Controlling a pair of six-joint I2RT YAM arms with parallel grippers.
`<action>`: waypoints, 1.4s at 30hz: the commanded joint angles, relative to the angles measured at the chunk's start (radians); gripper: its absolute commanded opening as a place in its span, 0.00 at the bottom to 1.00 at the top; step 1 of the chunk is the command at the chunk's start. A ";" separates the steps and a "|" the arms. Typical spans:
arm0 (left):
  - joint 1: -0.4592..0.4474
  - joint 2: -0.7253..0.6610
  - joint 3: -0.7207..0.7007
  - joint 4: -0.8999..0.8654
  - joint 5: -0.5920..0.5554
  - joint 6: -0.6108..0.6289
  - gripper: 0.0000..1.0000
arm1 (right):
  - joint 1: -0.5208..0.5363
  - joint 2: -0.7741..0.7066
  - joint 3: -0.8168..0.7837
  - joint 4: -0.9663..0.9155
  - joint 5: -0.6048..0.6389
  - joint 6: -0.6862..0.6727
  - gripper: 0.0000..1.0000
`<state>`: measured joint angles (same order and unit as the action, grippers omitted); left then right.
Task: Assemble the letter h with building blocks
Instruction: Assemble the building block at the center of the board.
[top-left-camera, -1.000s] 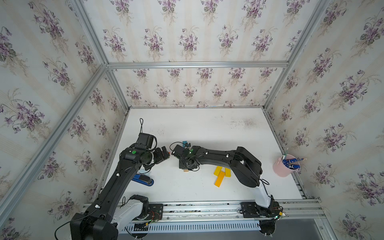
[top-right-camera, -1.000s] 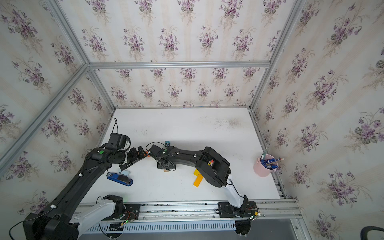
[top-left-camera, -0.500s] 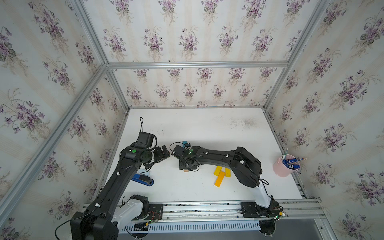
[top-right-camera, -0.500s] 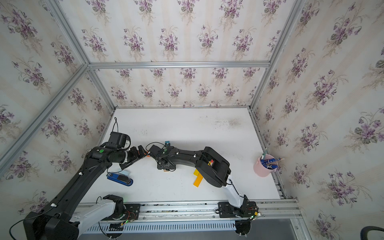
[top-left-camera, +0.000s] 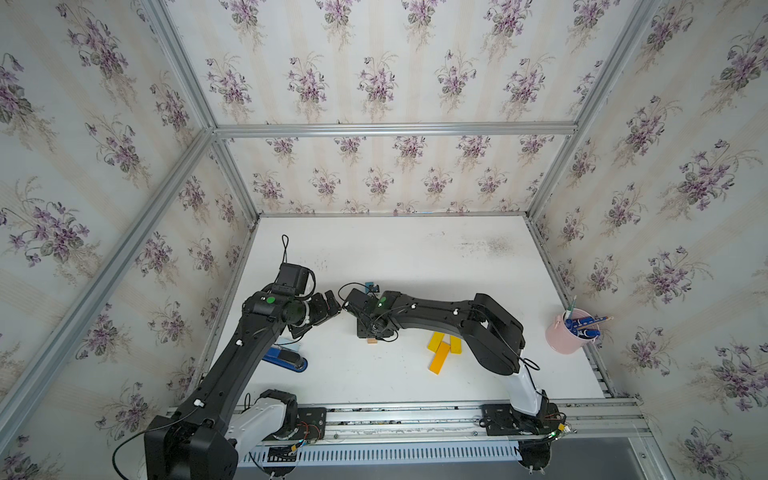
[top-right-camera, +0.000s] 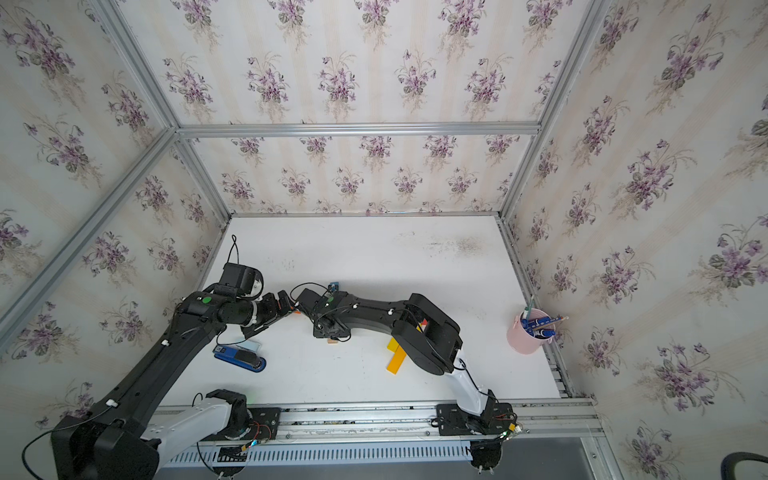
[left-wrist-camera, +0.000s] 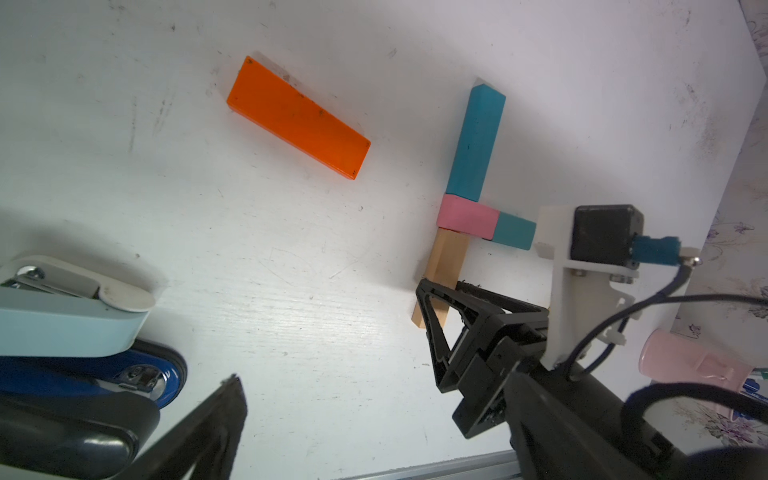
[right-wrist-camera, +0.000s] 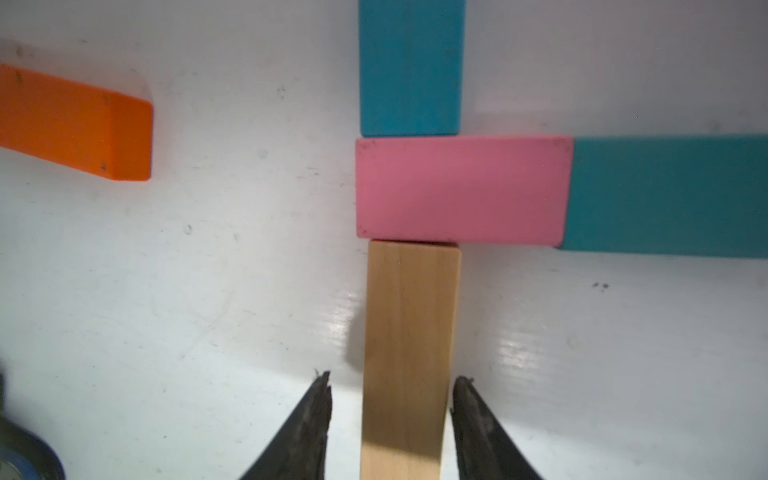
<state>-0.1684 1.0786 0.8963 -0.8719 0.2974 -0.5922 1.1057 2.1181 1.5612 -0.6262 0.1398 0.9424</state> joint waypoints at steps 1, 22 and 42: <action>0.002 -0.003 0.000 0.011 0.004 0.001 0.99 | -0.003 0.009 0.009 -0.018 0.009 -0.010 0.46; 0.001 -0.014 -0.018 0.014 0.002 0.008 0.99 | -0.011 0.035 0.020 -0.041 0.024 -0.021 0.39; 0.001 -0.016 -0.021 0.014 0.002 0.012 0.99 | -0.016 0.046 0.034 -0.043 0.027 -0.021 0.38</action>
<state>-0.1684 1.0649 0.8780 -0.8680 0.2993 -0.5911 1.0920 2.1593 1.5986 -0.6537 0.1524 0.9199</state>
